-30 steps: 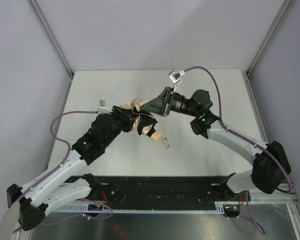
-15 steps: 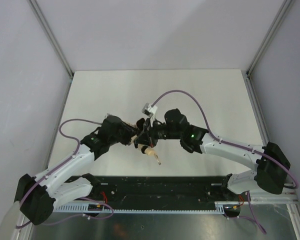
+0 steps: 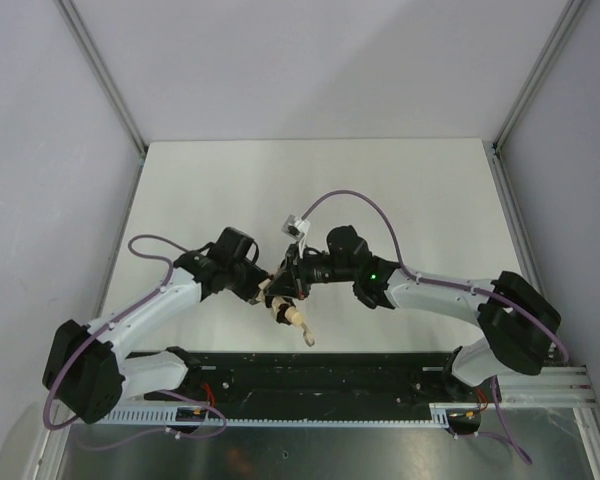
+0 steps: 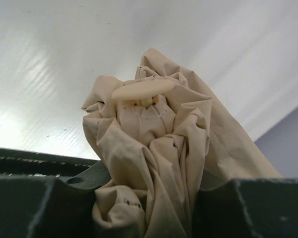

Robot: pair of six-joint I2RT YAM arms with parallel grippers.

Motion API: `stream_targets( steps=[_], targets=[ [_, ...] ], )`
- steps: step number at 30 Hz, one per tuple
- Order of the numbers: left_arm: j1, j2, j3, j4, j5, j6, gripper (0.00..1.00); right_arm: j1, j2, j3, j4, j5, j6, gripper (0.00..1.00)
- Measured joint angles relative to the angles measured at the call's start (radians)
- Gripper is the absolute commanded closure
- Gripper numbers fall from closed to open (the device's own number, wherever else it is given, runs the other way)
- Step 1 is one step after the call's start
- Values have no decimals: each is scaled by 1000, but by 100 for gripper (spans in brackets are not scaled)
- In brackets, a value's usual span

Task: Put away the umbrella

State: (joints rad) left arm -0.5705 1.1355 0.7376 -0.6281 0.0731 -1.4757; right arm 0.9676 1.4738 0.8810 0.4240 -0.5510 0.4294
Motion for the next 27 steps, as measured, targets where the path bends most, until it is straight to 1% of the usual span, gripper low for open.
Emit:
stream_targets(
  steps=[3, 5, 11, 17, 23, 27],
  targets=[
    [3, 63, 67, -113, -11, 11, 100, -1, 50, 21, 11, -52, 3, 100],
    [5, 104, 113, -180, -17, 31, 100, 2, 76, 56, -21, -72, -20, 100],
    [8, 187, 205, -321, -16, 99, 100, 42, 110, 197, -257, -62, -191, 100],
    [11, 233, 236, -407, -13, 154, 100, 95, 118, 262, -412, -14, -329, 100],
    [18, 273, 286, -449, 6, 218, 100, 105, 119, 288, -444, 13, -387, 100],
    [30, 279, 294, -464, 29, 264, 100, 106, 132, 313, -460, -8, -399, 100]
  ],
)
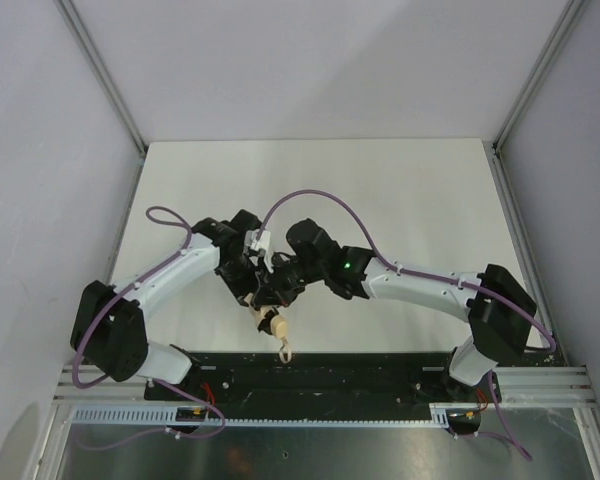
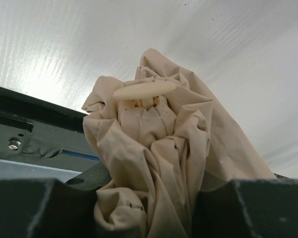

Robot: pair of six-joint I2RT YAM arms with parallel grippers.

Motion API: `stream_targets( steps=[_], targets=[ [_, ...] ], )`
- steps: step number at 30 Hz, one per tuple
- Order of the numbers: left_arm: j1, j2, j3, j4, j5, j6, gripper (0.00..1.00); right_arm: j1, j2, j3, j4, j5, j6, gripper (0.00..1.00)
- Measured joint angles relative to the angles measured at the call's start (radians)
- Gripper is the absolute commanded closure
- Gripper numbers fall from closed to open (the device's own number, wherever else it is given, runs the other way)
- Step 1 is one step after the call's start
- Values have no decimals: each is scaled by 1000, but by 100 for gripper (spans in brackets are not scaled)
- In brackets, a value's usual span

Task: Put away the umbrella

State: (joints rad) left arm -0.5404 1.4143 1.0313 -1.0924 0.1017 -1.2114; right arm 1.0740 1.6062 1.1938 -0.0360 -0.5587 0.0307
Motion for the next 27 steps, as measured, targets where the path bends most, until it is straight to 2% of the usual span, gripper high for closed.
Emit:
stream_targets(
  steps=[6, 13, 18, 23, 27],
  targets=[
    [1, -23, 2, -23, -27, 19, 100, -26, 55, 64, -45, -146, -21, 100],
    [25, -104, 15, -56, -34, 43, 100, -40, 148, 259, -244, -341, -169, 100],
    [22, -148, 13, -81, -27, 32, 100, -40, 178, 301, -272, -429, -229, 100],
    [16, -212, -22, -92, -20, -5, 100, -12, 175, 274, -212, -423, -220, 100],
    [27, -280, -65, -101, -22, -50, 100, 49, 150, 236, -161, -245, -173, 100]
  ],
)
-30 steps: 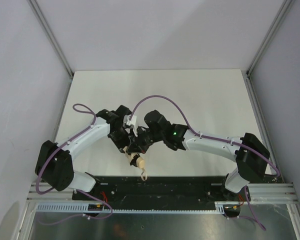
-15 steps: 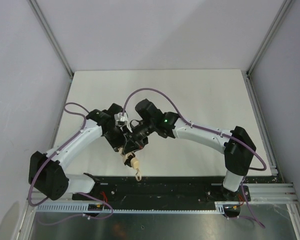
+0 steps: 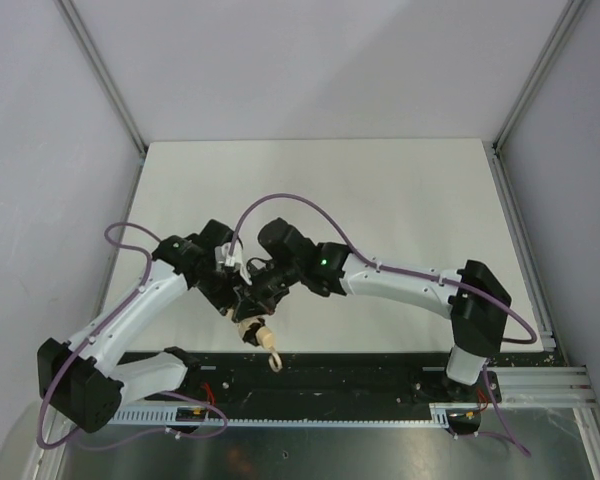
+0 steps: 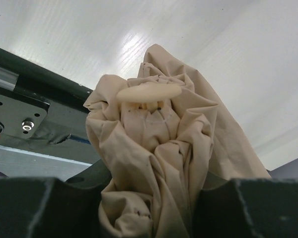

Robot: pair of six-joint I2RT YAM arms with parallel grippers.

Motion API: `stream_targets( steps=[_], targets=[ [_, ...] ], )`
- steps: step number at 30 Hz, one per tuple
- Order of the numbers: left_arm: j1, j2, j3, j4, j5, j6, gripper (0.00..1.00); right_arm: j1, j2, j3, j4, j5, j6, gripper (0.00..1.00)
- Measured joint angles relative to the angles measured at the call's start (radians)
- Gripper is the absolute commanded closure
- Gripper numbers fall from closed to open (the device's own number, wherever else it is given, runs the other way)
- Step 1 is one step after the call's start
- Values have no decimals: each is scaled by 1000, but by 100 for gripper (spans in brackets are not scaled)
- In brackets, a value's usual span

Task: Put away the umbrella

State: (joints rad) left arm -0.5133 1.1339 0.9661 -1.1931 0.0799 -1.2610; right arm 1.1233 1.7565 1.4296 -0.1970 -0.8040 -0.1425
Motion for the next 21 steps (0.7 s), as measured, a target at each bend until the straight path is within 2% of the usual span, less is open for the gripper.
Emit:
stream_targets(
  steps=[7, 11, 14, 21],
  targets=[
    [22, -27, 14, -14, -55, -84, 100, 118, -63, -14, -5, 512, 48, 100],
    [29, 6, 61, -23, -84, -103, 100, 167, -79, -21, 9, 727, 40, 100],
    [37, 43, 84, -30, -84, -92, 100, 186, -79, -25, 16, 800, -6, 100],
    [68, 126, 109, -60, -36, 13, 100, 197, -37, -19, 15, 756, -153, 100]
  ],
)
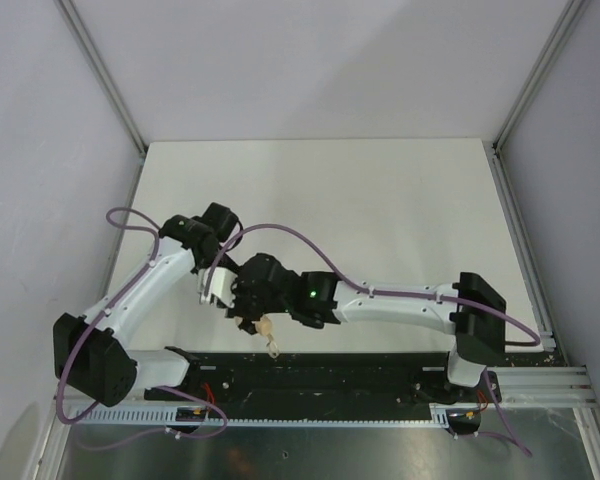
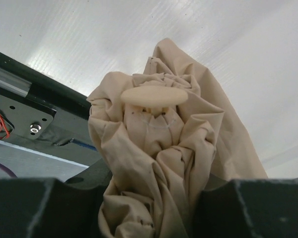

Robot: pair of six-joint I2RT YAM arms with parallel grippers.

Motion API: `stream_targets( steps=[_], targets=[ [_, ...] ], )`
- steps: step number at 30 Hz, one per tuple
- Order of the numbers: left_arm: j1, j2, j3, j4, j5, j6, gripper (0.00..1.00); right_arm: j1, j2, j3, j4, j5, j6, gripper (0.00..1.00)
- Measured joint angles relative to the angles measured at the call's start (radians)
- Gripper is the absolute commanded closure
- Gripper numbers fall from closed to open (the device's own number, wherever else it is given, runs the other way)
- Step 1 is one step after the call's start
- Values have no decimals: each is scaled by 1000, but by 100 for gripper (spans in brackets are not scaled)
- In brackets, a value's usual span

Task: Put away the umbrella

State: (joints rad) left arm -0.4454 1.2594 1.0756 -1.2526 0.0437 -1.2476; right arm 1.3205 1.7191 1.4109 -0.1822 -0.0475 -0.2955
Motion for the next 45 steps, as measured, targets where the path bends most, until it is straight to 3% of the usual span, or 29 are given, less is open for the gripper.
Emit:
stream_targets(
  steps=[5, 10, 14, 18, 22, 29, 33, 39, 45],
  targets=[
    [28, 17, 30, -17, 11, 64, 100, 53, 97, 64, 3, 98, -75, 100],
    [38, 26, 33, -3, 8, 80, 100, 124, 183, 88, 40, 399, -106, 100],
    [39, 26, 33, 32, 12, 72, 100, 148, 208, 77, 83, 573, -121, 87],
    [33, 20, 33, 54, 103, 17, 100, 157, 239, 61, 104, 632, -129, 72],
    [30, 13, 32, 64, 172, -17, 100, 157, 261, 17, 32, 534, -118, 63],
    [46, 1, 51, 13, 207, -39, 100, 84, 200, -86, -92, 206, 23, 32],
    [54, 5, 130, 6, 200, -28, 100, 58, -49, -200, -129, -51, 102, 22],
    [55, -30, 184, 23, 195, -72, 100, 24, -464, -216, -114, -438, 271, 14],
    [55, -47, 142, 47, 120, -32, 100, -43, -727, -230, -47, -554, 421, 10]
  ],
)
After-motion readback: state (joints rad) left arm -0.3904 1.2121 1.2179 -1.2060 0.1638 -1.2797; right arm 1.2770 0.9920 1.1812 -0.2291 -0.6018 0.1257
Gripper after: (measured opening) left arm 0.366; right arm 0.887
